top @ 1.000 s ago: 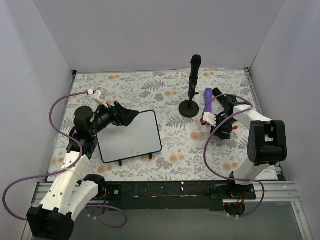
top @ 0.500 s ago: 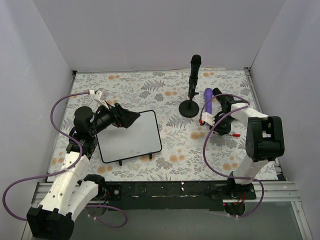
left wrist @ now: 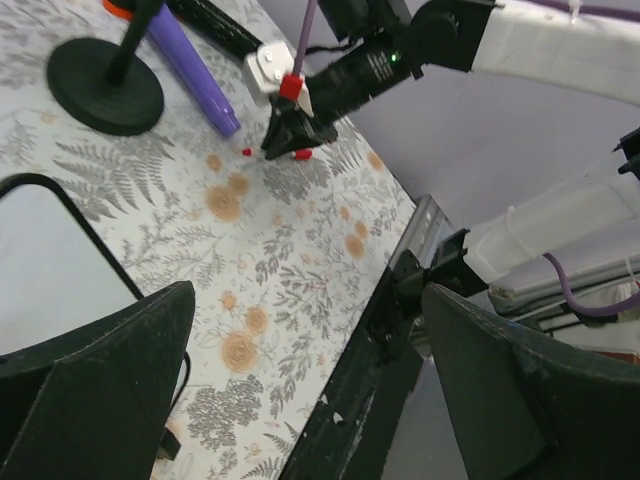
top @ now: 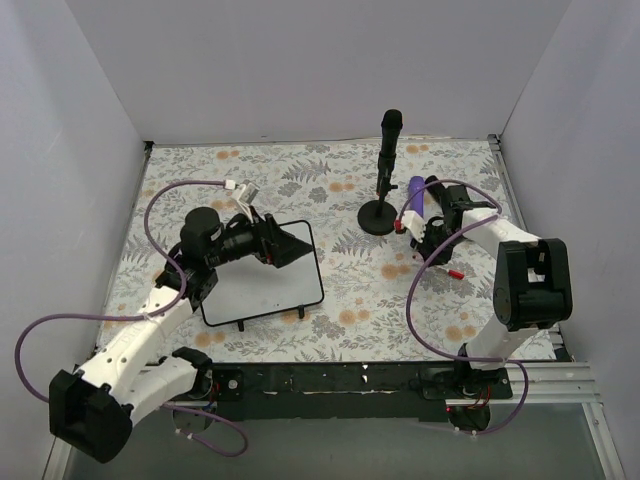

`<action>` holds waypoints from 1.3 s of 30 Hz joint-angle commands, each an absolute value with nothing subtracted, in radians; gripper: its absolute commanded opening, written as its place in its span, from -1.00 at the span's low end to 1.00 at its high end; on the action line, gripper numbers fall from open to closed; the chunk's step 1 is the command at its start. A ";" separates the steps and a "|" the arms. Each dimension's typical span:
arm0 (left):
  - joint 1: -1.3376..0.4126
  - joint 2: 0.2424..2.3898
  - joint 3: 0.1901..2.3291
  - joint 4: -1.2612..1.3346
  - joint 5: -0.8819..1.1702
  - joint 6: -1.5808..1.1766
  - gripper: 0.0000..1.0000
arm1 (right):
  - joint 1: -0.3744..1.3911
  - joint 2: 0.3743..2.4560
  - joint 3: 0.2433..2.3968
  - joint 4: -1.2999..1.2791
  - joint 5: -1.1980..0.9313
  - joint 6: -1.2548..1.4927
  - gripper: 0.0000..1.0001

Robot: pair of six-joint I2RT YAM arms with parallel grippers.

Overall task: Write a sentence on the whiteboard
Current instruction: Open the whiteboard marker at the center of the board.

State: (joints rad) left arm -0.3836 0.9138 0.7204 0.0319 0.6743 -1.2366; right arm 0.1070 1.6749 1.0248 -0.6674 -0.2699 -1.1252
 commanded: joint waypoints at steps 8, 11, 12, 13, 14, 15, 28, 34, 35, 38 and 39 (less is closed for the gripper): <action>-0.653 1.147 0.834 0.132 0.494 -1.267 0.96 | 0.074 1.508 1.204 -0.679 -0.684 -0.718 -0.97; -0.712 1.236 0.864 0.156 0.439 -1.272 0.97 | 0.043 1.482 1.247 -0.673 -0.823 -0.602 -0.97; -0.739 1.262 0.885 0.166 0.428 -1.273 0.96 | 0.034 1.477 1.255 -0.666 -0.889 -0.576 -0.97; -0.753 1.287 0.894 0.181 0.419 -1.273 0.96 | 0.023 1.467 1.265 -0.655 -0.919 -0.542 -0.97; -0.768 1.331 0.903 0.192 0.394 -1.272 0.96 | 0.011 1.462 1.281 -0.635 -0.948 -0.511 -0.97; -0.791 1.354 0.914 0.201 0.385 -1.270 0.97 | -0.021 1.462 1.288 -0.626 -1.006 -0.455 -0.97; -0.905 1.728 1.169 0.356 0.311 -1.311 0.96 | -0.117 1.390 1.082 -0.200 -1.272 0.081 -0.97; -0.925 1.813 1.246 0.353 0.264 -1.328 0.93 | -0.132 1.370 1.046 -0.143 -1.287 0.164 -0.97; -0.928 1.830 1.256 0.353 0.264 -1.330 0.90 | -0.132 1.367 1.040 -0.134 -1.285 0.173 -0.97; -0.940 1.851 1.292 0.348 0.275 -1.328 0.79 | -0.135 1.361 1.025 -0.103 -1.284 0.195 -0.97; -0.948 1.858 1.296 0.347 0.275 -1.328 0.77 | -0.135 1.361 1.014 -0.097 -1.282 0.205 -0.97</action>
State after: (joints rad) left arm -0.9298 1.8557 1.2331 0.3264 0.2943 -1.3285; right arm -0.1303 1.3937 1.0325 -0.1886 -1.2469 0.1364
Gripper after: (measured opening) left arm 0.907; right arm 0.175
